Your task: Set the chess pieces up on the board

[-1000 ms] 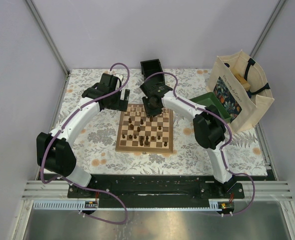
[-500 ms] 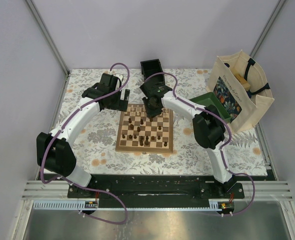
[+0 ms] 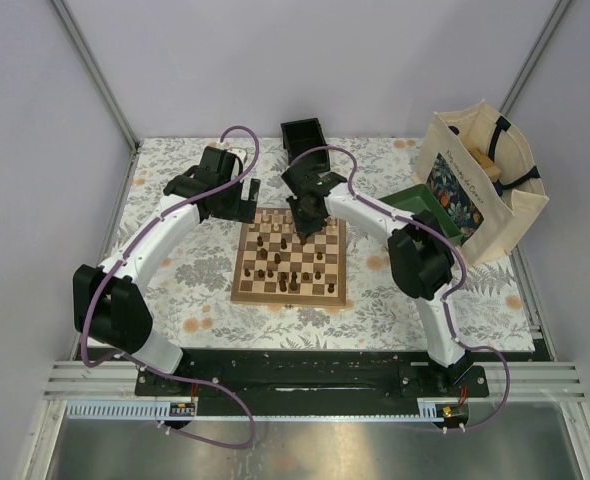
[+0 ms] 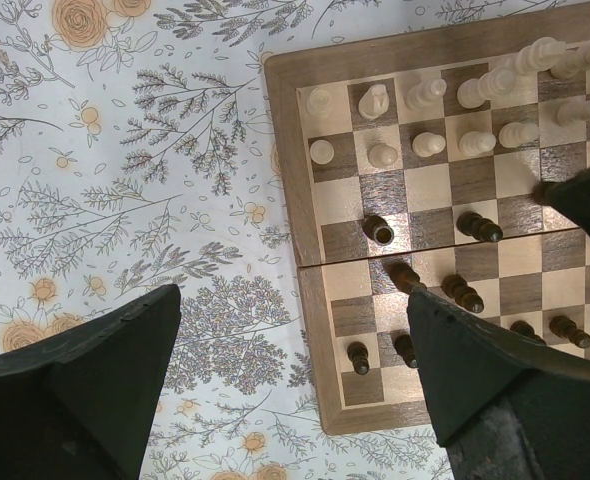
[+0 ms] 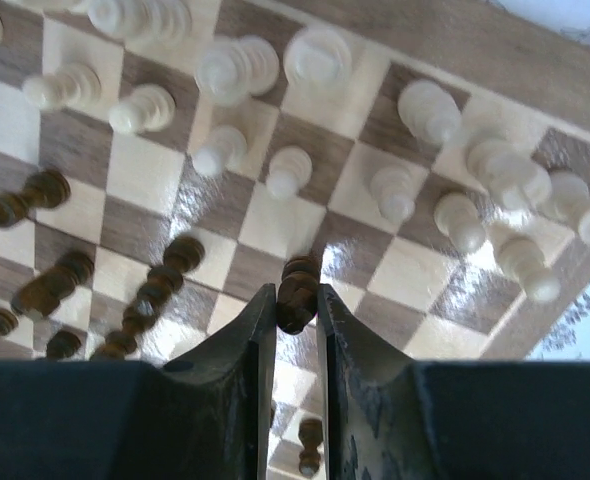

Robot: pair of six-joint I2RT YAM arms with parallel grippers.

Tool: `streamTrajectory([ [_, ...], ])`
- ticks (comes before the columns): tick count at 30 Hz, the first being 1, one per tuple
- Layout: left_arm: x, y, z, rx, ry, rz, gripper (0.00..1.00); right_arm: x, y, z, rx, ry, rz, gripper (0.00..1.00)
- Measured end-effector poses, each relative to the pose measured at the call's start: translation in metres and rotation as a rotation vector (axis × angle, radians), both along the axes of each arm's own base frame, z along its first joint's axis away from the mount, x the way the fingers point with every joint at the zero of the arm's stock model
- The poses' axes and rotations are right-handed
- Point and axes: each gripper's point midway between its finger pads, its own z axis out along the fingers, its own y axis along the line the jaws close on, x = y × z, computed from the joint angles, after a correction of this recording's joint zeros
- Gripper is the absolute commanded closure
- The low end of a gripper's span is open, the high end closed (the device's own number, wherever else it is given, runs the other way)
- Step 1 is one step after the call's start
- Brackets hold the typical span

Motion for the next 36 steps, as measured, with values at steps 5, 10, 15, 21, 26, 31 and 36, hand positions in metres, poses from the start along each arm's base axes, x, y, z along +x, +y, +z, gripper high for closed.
streamTrajectory([
  [5,0.000,0.000,0.000,-0.001,0.001,-0.001,0.01,-0.022,-0.018,0.017,0.007,0.000,0.000,0.82],
  [10,0.000,-0.001,0.000,-0.003,0.002,-0.002,0.01,-0.051,-0.034,0.051,0.057,-0.028,0.003,0.82],
  [15,-0.001,-0.001,0.000,-0.006,0.004,-0.005,0.01,-0.085,-0.041,0.069,0.092,-0.039,0.024,0.83],
  [21,-0.001,-0.001,0.000,-0.006,0.005,-0.005,0.01,-0.131,-0.042,0.039,0.063,0.063,0.082,0.85],
  [26,-0.001,-0.001,0.000,-0.006,0.005,-0.005,0.01,-0.143,-0.043,0.027,0.035,0.101,0.101,0.85],
  [31,-0.001,-0.001,0.000,-0.005,0.005,-0.005,0.01,-0.142,-0.043,0.018,0.020,0.115,0.104,0.85],
  [36,-0.001,-0.001,0.000,-0.005,0.005,-0.005,0.01,-0.143,-0.043,0.005,-0.007,0.138,0.110,0.85],
])
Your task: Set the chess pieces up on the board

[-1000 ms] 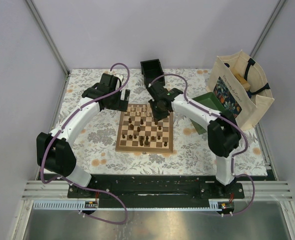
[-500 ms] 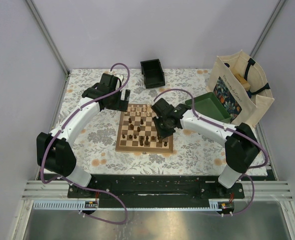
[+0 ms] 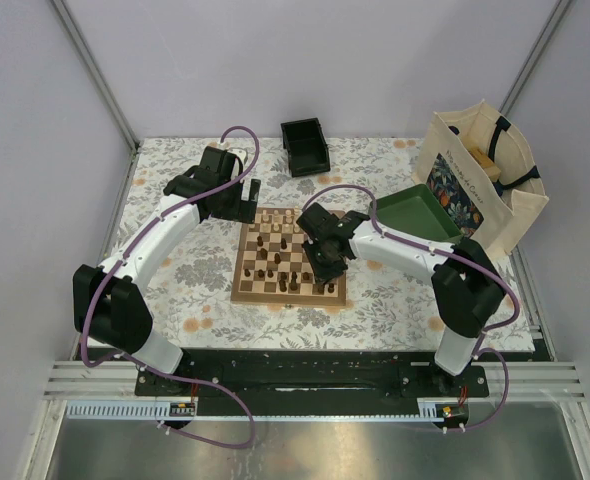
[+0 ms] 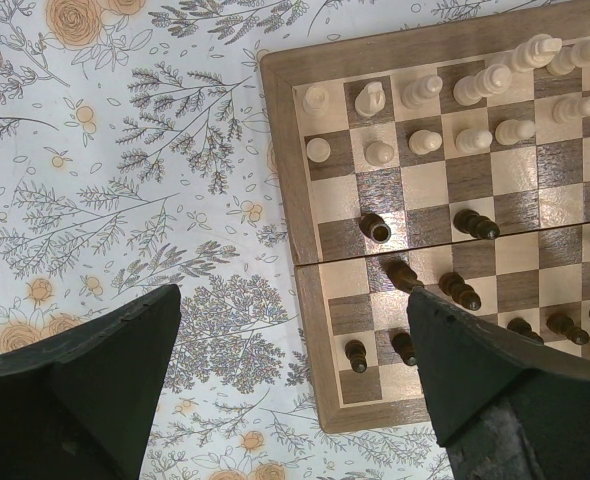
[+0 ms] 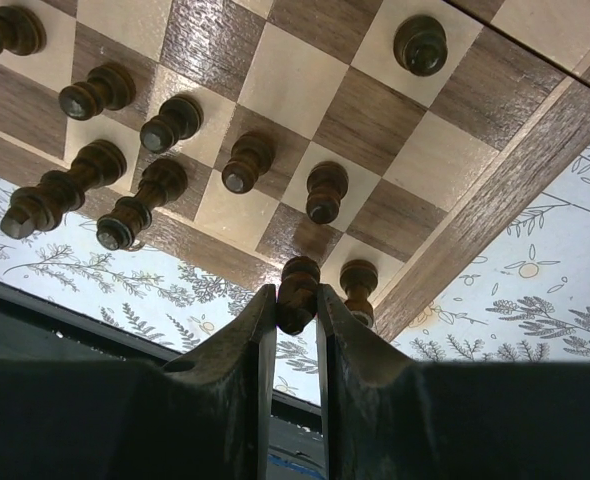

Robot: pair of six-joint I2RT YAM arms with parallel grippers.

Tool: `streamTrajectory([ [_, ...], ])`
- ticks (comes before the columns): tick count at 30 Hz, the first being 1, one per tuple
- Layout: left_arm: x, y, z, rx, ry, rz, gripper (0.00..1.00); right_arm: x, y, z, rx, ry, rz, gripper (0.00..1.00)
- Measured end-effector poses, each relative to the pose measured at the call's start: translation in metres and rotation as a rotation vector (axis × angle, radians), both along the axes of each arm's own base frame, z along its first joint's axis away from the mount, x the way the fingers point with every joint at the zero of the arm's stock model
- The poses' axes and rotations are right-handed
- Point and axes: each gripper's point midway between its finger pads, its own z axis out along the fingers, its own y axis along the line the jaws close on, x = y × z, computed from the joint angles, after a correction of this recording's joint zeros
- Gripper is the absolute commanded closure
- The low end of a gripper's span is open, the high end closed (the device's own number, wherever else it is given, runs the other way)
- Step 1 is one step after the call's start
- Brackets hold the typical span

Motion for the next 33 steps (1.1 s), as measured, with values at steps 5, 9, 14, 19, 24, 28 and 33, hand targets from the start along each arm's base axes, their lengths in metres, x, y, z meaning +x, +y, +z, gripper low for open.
streamTrajectory([
  [5,0.0000,0.0000,0.0000,0.000,0.000,0.000,0.01,0.0004,0.0004,-0.0065,-0.011,0.008,0.006,0.84],
  [9,0.0000,0.0001,0.0000,0.000,0.000,0.000,0.01,0.0017,0.0013,-0.0101,-0.016,0.008,0.014,0.84],
  [14,0.0000,0.0001,0.0000,0.000,0.000,0.000,0.01,0.0043,0.0038,-0.0106,-0.012,0.002,0.021,0.83],
  [19,0.0000,0.0000,0.0000,0.000,0.000,0.000,0.01,0.0045,0.0041,-0.0105,-0.013,0.000,0.028,0.71],
  [24,0.0000,0.0001,0.0000,0.000,0.000,0.000,0.01,0.0038,0.0047,-0.0104,-0.013,-0.001,0.034,0.66],
  [28,-0.0001,0.0000,0.0000,0.000,0.000,0.000,0.01,0.0026,0.0057,-0.0101,-0.010,0.001,0.039,0.61],
  [33,-0.0001,0.0000,0.0000,0.000,0.000,0.000,0.01,0.0010,0.0076,-0.0045,0.008,0.003,0.043,0.58],
])
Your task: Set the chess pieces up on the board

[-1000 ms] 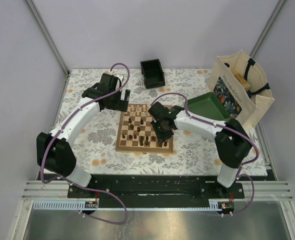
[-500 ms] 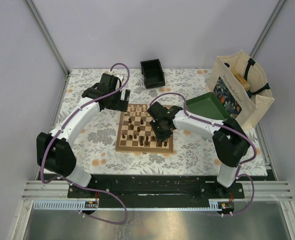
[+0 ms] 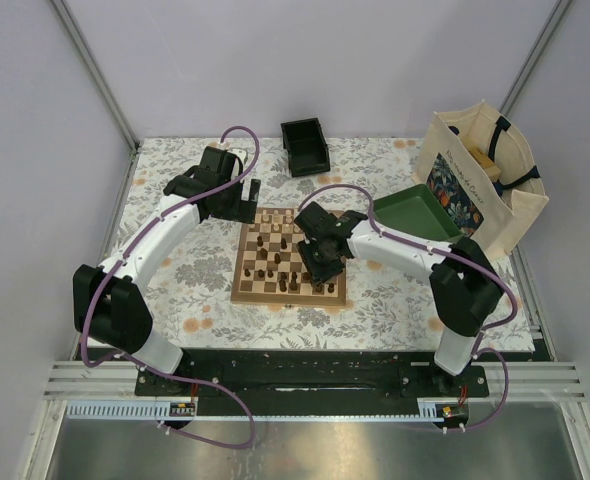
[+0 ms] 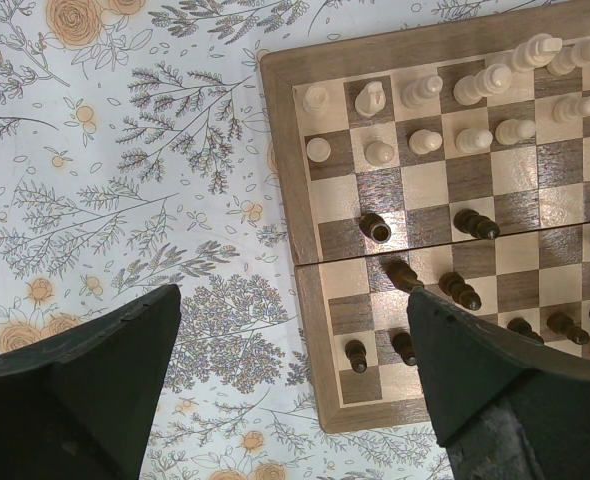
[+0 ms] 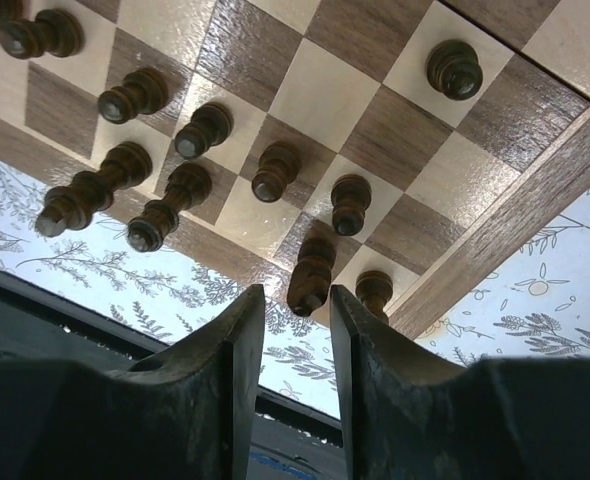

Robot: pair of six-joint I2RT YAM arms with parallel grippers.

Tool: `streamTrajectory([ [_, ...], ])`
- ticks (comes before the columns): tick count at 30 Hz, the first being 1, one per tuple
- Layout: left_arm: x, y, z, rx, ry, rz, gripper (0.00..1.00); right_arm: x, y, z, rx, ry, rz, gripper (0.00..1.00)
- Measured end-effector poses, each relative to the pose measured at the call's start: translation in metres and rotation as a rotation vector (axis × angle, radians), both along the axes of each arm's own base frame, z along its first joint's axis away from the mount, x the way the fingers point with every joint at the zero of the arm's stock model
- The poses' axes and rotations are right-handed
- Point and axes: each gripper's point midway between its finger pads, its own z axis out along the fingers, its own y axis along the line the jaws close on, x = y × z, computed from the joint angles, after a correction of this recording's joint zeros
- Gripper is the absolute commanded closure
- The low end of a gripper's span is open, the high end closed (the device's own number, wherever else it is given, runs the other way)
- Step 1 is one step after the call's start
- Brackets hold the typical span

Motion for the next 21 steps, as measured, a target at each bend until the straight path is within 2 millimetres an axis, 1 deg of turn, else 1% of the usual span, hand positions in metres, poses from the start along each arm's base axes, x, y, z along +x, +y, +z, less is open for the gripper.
streamTrajectory([
  [5,0.000,0.000,0.000,0.000,0.000,0.000,0.01,0.005,0.006,0.017,0.035,-0.029,0.000,0.53],
  [6,0.000,0.000,0.000,0.000,0.000,0.000,0.01,0.006,0.007,0.020,0.040,-0.036,-0.002,0.50],
  [7,0.000,0.000,0.000,0.000,0.000,0.000,0.01,0.008,0.008,0.023,0.046,-0.044,-0.003,0.49],
  [12,0.000,0.000,0.000,0.001,0.000,0.001,0.01,0.026,0.016,0.046,0.057,-0.119,-0.011,0.48],
  [14,0.000,0.000,0.000,0.002,-0.001,0.001,0.01,0.039,0.026,0.057,0.076,-0.153,-0.011,0.48],
  [16,0.000,0.001,0.000,0.006,-0.002,0.006,0.01,0.049,0.035,0.063,0.089,-0.175,-0.012,0.48],
  [18,0.001,0.003,0.000,0.011,-0.005,0.014,0.01,0.063,0.047,0.064,0.093,-0.190,-0.013,0.48],
  [21,0.002,0.006,0.001,0.020,-0.010,0.034,0.01,0.082,0.065,0.057,0.094,-0.200,-0.016,0.46],
])
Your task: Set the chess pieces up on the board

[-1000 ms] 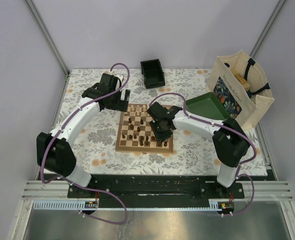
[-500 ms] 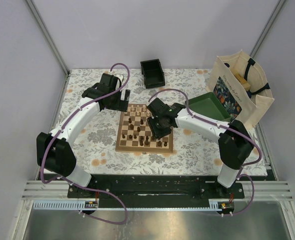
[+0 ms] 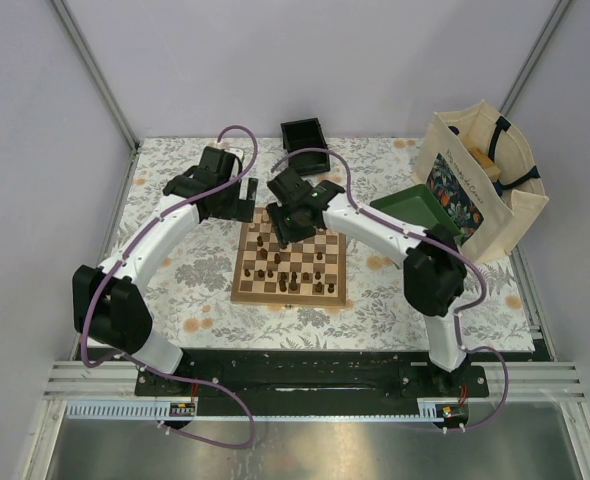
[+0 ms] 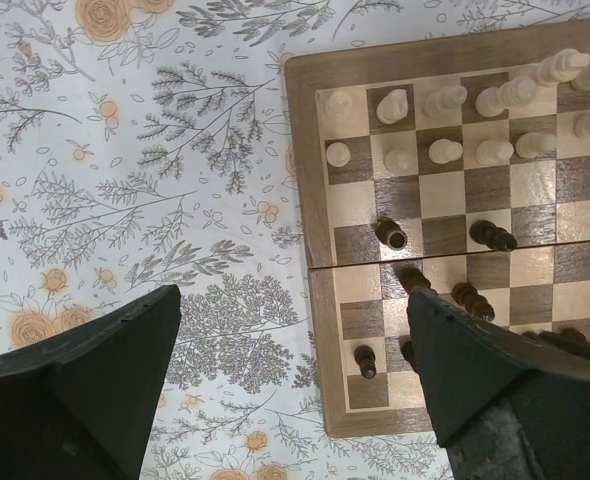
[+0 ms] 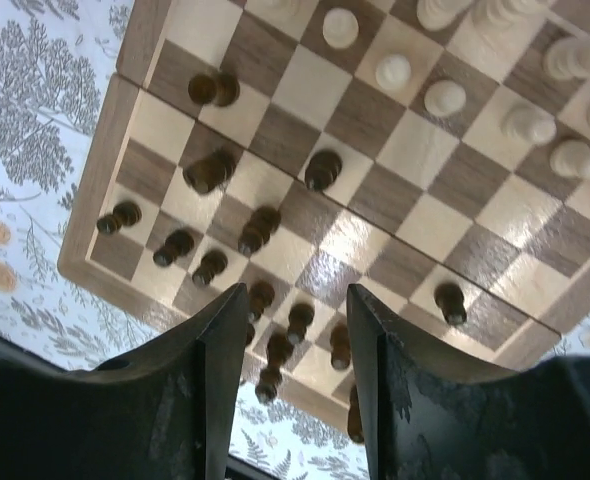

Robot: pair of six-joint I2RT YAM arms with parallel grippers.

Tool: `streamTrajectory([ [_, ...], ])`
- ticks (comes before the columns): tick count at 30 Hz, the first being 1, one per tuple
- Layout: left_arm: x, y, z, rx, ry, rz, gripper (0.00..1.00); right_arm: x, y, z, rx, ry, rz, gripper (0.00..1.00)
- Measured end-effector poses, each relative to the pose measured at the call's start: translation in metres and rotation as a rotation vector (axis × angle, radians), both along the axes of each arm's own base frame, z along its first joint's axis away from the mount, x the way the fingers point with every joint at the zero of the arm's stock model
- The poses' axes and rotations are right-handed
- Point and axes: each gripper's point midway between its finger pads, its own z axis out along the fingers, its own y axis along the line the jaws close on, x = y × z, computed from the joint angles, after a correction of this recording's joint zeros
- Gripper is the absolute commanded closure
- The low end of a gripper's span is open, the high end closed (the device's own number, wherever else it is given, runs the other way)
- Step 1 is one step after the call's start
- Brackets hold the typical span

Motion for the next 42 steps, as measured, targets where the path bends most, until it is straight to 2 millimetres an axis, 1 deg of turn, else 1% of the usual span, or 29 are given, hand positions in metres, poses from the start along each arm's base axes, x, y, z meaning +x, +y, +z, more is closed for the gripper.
streamTrajectory([
  [2,0.001,0.004,0.001,-0.002,-0.005,0.023,0.01,0.010,0.009,-0.008,-0.004,0.001,-0.004,0.46],
  [4,0.001,0.013,0.001,-0.013,-0.008,0.061,0.01,0.018,0.014,-0.016,-0.011,0.005,-0.009,0.46],
  [6,-0.001,0.029,0.000,-0.029,-0.006,0.112,0.01,0.025,0.016,-0.021,-0.021,0.006,-0.017,0.46],
  [7,-0.004,0.041,-0.001,-0.041,-0.007,0.151,0.01,0.029,0.017,-0.025,-0.031,0.005,-0.024,0.47],
  [8,-0.006,0.048,-0.001,-0.046,-0.006,0.172,0.01,0.032,0.017,-0.026,-0.034,0.006,-0.028,0.47],
  [9,-0.008,0.059,-0.002,-0.054,-0.008,0.207,0.01,0.034,0.017,-0.028,-0.036,0.007,-0.031,0.48],
  [11,-0.013,0.072,-0.001,-0.061,-0.012,0.245,0.01,0.039,0.018,-0.031,-0.041,0.008,-0.039,0.50],
  [12,-0.014,0.074,0.000,-0.066,-0.016,0.252,0.01,0.041,0.018,-0.033,-0.044,0.009,-0.041,0.51],
  [18,-0.013,0.064,0.005,-0.104,-0.030,0.221,0.01,0.045,0.019,-0.042,-0.062,0.024,-0.045,0.55],
  [22,-0.013,0.063,0.005,-0.111,-0.028,0.215,0.01,0.045,0.019,-0.047,-0.072,0.034,-0.045,0.56],
  [26,-0.013,0.062,0.005,-0.113,-0.028,0.213,0.01,0.043,0.017,-0.053,-0.087,0.048,-0.044,0.60],
  [28,-0.013,0.062,0.005,-0.114,-0.028,0.212,0.01,0.042,0.016,-0.054,-0.091,0.052,-0.044,0.67],
  [31,-0.013,0.062,0.005,-0.116,-0.028,0.210,0.01,0.043,0.017,-0.052,-0.086,0.050,-0.043,0.73],
  [34,-0.013,0.061,0.005,-0.118,-0.027,0.208,0.01,0.043,0.018,-0.051,-0.083,0.048,-0.042,0.85],
  [35,-0.013,0.061,0.005,-0.118,-0.026,0.208,0.01,0.044,0.018,-0.051,-0.083,0.047,-0.041,0.87],
  [40,-0.013,0.061,0.005,-0.121,-0.026,0.206,0.01,0.042,0.016,-0.050,-0.078,0.041,-0.039,0.89],
  [42,-0.013,0.060,0.005,-0.121,-0.025,0.206,0.01,0.033,0.006,-0.046,-0.080,0.043,-0.039,0.89],
])
